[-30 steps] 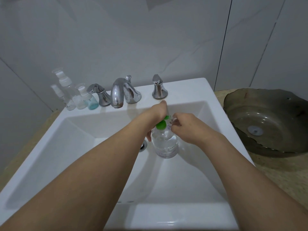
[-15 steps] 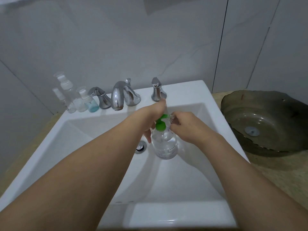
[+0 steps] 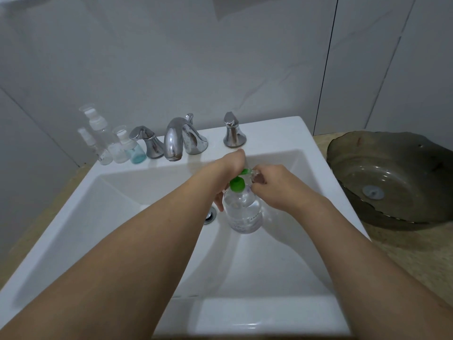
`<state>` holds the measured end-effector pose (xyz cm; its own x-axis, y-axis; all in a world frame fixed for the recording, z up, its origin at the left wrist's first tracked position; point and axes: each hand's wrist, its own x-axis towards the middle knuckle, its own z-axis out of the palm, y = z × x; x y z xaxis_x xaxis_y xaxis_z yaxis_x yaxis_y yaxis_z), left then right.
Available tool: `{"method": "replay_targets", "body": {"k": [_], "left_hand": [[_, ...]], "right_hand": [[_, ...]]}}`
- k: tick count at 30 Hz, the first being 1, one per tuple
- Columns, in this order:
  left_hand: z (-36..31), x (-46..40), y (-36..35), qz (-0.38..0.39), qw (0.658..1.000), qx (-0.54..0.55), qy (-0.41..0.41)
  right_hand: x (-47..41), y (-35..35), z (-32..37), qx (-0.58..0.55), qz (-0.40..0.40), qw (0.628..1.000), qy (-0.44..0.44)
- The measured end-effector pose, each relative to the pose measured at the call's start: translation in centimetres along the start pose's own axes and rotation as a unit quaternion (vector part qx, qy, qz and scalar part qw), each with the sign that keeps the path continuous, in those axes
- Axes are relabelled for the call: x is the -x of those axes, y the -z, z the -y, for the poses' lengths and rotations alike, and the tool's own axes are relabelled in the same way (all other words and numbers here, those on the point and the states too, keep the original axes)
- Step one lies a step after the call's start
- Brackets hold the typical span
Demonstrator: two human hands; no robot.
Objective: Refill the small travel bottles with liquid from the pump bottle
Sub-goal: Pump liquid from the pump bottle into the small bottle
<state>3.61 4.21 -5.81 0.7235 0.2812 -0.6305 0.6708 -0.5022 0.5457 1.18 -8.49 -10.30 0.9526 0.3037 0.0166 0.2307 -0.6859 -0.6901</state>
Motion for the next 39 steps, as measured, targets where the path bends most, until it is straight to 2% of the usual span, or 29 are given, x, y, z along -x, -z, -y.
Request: {"method": "replay_targets", "body": {"k": [4, 9, 13, 19, 23, 30, 34, 39], "left_hand": [[0.2, -0.2, -0.7, -0.030, 0.999, 0.003, -0.020], [0.2, -0.4, -0.8, -0.028, 0.999, -0.001, -0.020], [0.6, -0.5, -0.3, 0.001, 1.000, -0.001, 0.001], [-0.3, -0.3, 0.9, 0.062, 0.997, 0.040, 0.029], [-0.3, -0.2, 0.9, 0.068, 0.996, 0.049, 0.036], [-0.1, -0.2, 0.3, 0.014, 1.000, -0.009, -0.007], [0.2, -0.1, -0.4, -0.029, 0.998, 0.009, -0.059], [0.5, -0.6, -0.8, -0.030, 0.999, 0.006, -0.045]], "right_hand": [[0.0, -0.2, 0.0, 0.014, 0.015, 1.000, -0.016], [0.1, -0.2, 0.0, 0.010, 0.018, 1.000, -0.020], [0.1, -0.1, 0.1, 0.008, 0.021, 1.000, -0.015], [0.1, 0.4, 0.3, -0.002, -0.013, 1.000, 0.003], [0.2, 0.5, 0.4, -0.007, -0.018, 1.000, 0.004], [0.1, 0.4, 0.4, 0.009, -0.011, 1.000, -0.001], [0.1, 0.1, 0.1, 0.023, 0.007, 1.000, -0.009], [0.0, -0.1, 0.1, 0.022, 0.013, 1.000, -0.015]]}}
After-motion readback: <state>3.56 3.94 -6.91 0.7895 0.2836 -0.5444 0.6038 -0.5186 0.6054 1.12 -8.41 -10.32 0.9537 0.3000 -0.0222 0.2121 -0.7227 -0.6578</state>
